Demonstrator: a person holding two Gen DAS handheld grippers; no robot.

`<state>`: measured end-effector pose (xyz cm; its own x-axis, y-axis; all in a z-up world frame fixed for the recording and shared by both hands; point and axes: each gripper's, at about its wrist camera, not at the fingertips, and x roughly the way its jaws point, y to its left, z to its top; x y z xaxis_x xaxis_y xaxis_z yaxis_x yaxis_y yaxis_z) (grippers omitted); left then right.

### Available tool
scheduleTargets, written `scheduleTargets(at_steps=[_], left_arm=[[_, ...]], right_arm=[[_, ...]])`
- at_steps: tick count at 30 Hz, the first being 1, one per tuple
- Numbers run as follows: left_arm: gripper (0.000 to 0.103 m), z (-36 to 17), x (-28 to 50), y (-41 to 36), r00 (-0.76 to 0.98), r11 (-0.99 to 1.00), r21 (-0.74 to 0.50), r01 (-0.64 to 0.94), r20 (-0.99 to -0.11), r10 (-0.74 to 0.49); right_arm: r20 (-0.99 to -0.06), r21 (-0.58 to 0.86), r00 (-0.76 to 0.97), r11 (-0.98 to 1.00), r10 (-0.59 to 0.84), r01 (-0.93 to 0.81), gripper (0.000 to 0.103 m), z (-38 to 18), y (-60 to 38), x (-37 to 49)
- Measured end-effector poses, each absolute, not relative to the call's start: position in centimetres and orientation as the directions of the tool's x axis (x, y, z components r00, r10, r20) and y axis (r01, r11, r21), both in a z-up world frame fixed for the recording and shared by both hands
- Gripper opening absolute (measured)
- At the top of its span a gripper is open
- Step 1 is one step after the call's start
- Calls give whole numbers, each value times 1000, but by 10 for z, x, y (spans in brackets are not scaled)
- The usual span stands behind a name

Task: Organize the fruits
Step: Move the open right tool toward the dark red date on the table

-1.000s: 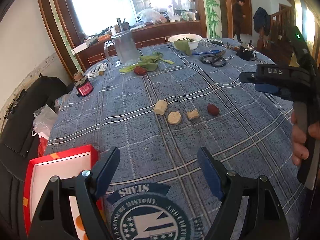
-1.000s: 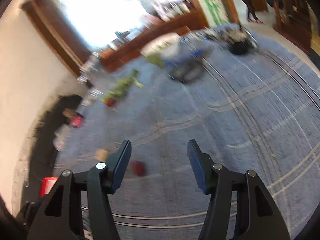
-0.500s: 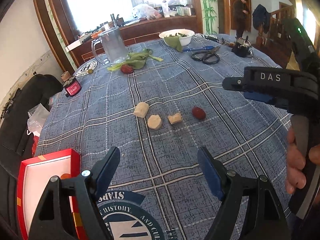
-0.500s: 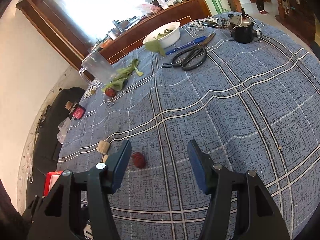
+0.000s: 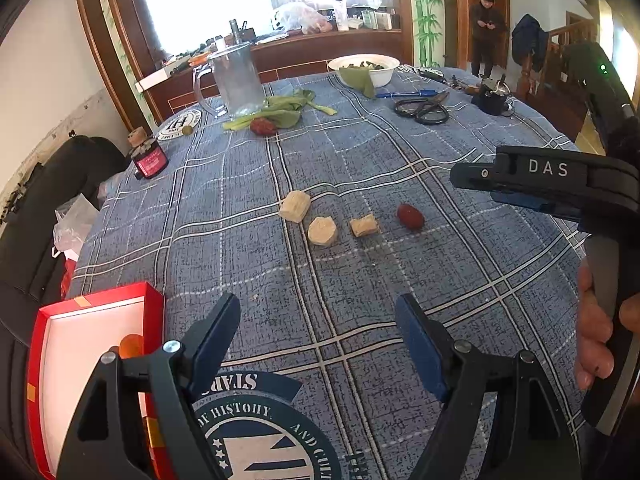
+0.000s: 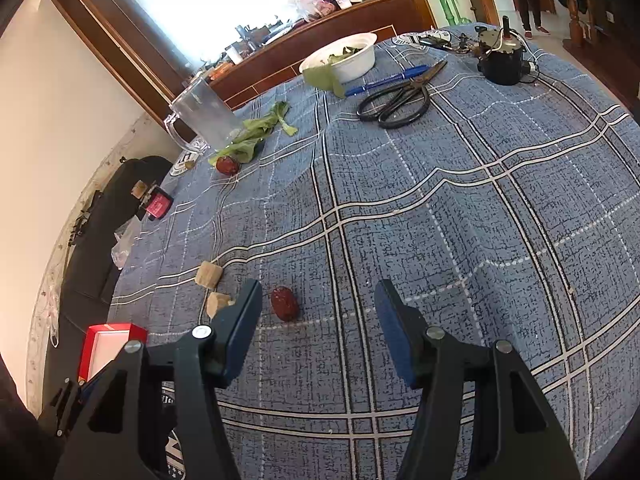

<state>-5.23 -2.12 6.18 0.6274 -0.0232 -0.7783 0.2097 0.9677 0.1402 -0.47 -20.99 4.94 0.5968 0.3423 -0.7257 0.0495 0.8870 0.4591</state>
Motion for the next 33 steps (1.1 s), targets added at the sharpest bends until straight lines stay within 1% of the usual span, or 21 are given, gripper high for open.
scheduleTargets(at_steps=[9, 13, 33], left_arm=[[80, 59, -49, -6, 621, 980, 95, 173, -783, -34], [80, 58, -52, 5, 624, 985, 93, 147, -781, -19], [79, 51, -53, 45, 623, 996, 62, 64, -782, 8]], right_arm=[[-733, 455, 585, 890, 346, 44, 60, 47, -208, -3], [-735, 466, 573, 884, 363, 36, 60, 45, -205, -3], [-764, 390, 555, 921, 329, -10, 60, 43, -194, -4]])
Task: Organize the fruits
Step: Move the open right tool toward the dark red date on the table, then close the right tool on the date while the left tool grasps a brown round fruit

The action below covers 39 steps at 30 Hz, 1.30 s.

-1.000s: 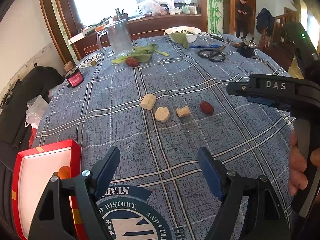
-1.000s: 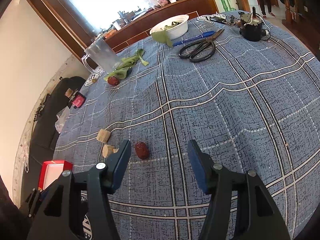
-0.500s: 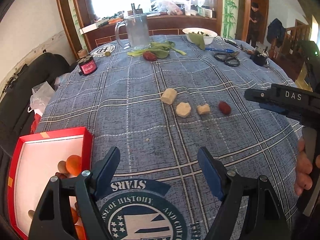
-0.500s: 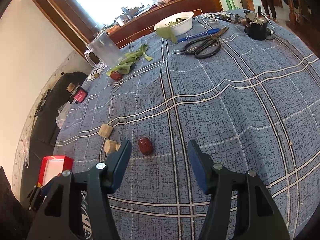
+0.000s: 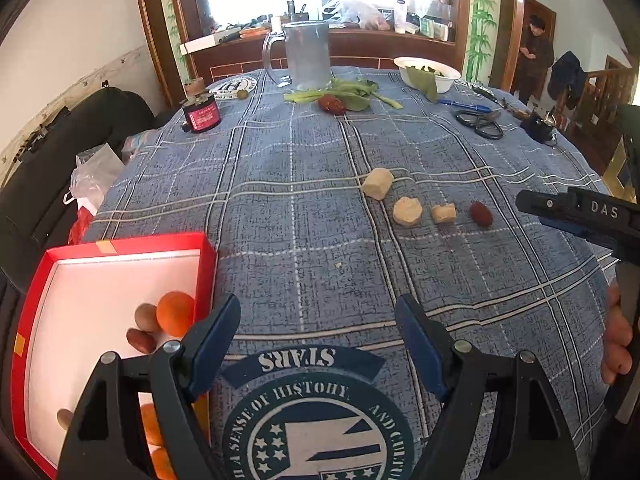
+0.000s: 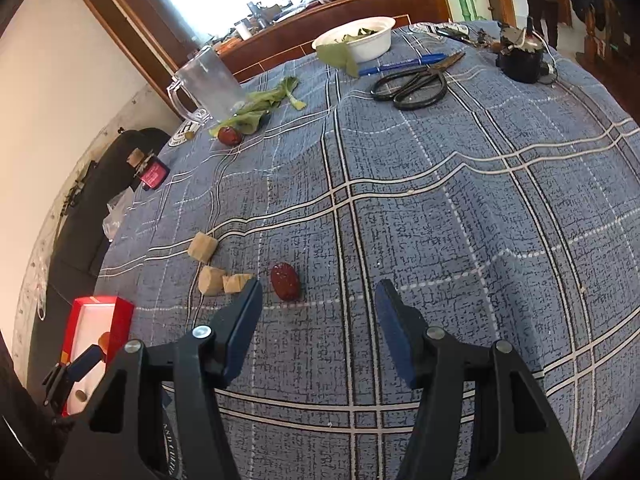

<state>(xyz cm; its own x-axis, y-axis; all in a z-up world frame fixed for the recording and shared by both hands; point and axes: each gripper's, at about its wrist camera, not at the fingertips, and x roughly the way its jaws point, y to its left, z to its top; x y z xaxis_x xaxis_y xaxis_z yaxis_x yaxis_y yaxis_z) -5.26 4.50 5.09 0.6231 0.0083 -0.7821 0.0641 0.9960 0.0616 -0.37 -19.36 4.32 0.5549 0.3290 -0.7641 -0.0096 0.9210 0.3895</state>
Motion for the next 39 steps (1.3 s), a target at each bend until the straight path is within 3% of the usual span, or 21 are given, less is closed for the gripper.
scheduleTargets(at_steps=[8, 14, 28, 39], left_arm=[[79, 55, -55, 53, 644, 995, 88, 55, -764, 32], [79, 52, -47, 38, 647, 989, 103, 105, -763, 11], [79, 44, -29, 25, 649, 967, 186, 173, -760, 30], [79, 42, -16, 12, 620, 960, 168, 222, -784, -6]], right_arm=[[-733, 481, 518, 875, 440, -63, 60, 43, -205, -2], [-741, 461, 519, 885, 426, -68, 60, 40, -199, 0], [-788, 131, 576, 974, 215, -184, 53, 22, -134, 4], [-789, 166, 575, 976, 217, -140, 20, 18, -145, 13]])
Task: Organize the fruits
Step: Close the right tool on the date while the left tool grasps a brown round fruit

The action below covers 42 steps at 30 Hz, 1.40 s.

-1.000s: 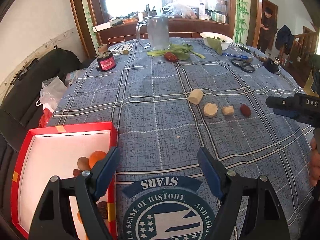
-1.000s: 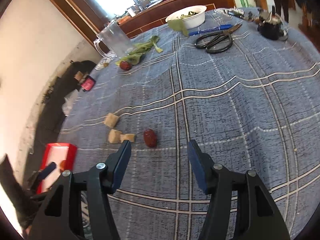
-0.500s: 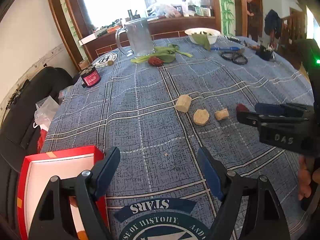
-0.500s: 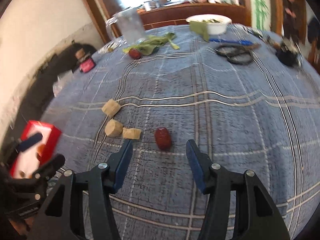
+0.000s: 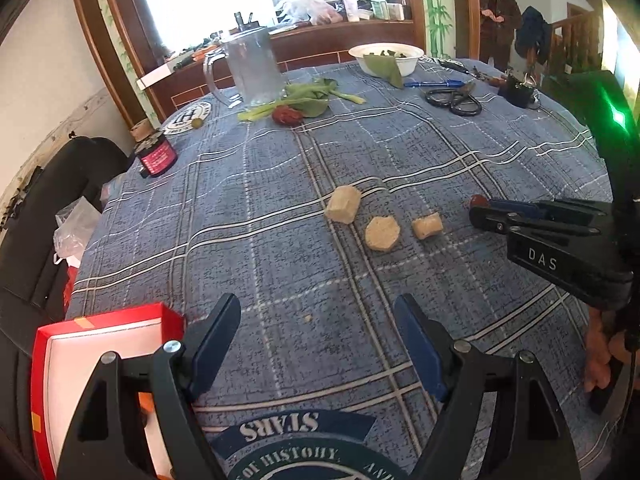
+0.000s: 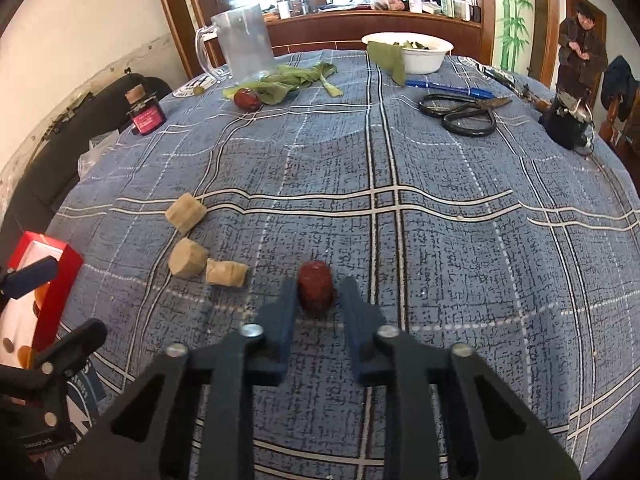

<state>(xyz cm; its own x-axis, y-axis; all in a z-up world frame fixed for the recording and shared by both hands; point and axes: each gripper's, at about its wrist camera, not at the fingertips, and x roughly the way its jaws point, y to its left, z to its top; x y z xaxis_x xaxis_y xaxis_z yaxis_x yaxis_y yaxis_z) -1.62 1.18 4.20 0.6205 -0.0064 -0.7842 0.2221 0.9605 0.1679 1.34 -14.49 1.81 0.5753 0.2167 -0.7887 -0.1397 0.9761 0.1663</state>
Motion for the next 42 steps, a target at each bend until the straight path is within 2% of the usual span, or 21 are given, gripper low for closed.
scheduleTargets(at_steps=[7, 14, 15, 21, 27, 35, 42], left_arm=[[61, 34, 9, -8, 578, 948, 170, 271, -816, -19], [60, 26, 25, -23, 550, 934, 174, 312, -834, -28], [57, 25, 28, -24, 544, 933, 167, 319, -838, -36], [35, 14, 38, -26, 502, 928, 115, 353, -861, -85], [25, 13, 44, -26, 499, 934, 53, 353, -855, -140], [24, 18, 32, -25, 534, 948, 47, 315, -834, -136], [24, 55, -12, -16, 664, 957, 139, 254, -745, -68]], right_arm=[[-754, 266, 599, 959, 270, -97, 20, 31, -165, 12], [-714, 440, 590, 897, 377, -42, 20, 35, -199, 15], [-712, 452, 586, 891, 386, -38, 20, 35, -201, 17], [-725, 445, 578, 895, 375, -23, 20, 33, -201, 18], [-741, 432, 560, 902, 371, -26, 20, 29, -196, 20], [-746, 414, 560, 910, 360, -34, 20, 28, -194, 20], [-742, 405, 567, 913, 358, -46, 20, 30, -191, 17]])
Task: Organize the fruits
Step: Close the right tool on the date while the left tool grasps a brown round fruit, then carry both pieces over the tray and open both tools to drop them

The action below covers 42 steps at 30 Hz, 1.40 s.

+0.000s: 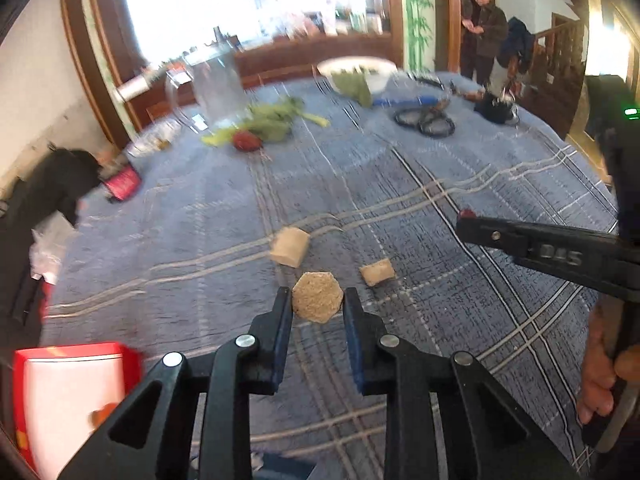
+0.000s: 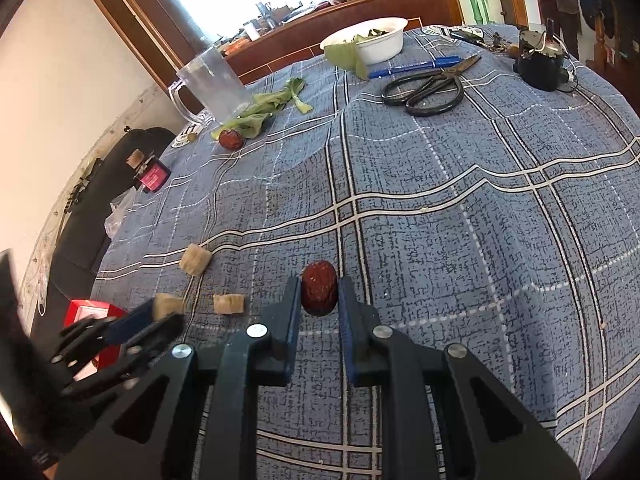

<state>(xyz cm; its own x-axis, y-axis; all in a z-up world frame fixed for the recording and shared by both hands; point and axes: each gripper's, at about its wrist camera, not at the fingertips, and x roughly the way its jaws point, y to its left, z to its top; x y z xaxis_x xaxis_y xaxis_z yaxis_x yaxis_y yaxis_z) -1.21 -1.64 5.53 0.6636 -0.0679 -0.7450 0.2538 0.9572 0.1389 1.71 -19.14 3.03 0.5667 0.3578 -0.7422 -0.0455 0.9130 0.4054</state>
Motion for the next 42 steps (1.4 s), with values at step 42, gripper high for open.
scheduleTargets(at_steps=[42], left_arm=[[24, 74, -181, 265, 724, 961, 71, -267, -644, 249]], right_arm=[[-651, 363, 341, 673, 678, -645, 21, 80, 79, -137]])
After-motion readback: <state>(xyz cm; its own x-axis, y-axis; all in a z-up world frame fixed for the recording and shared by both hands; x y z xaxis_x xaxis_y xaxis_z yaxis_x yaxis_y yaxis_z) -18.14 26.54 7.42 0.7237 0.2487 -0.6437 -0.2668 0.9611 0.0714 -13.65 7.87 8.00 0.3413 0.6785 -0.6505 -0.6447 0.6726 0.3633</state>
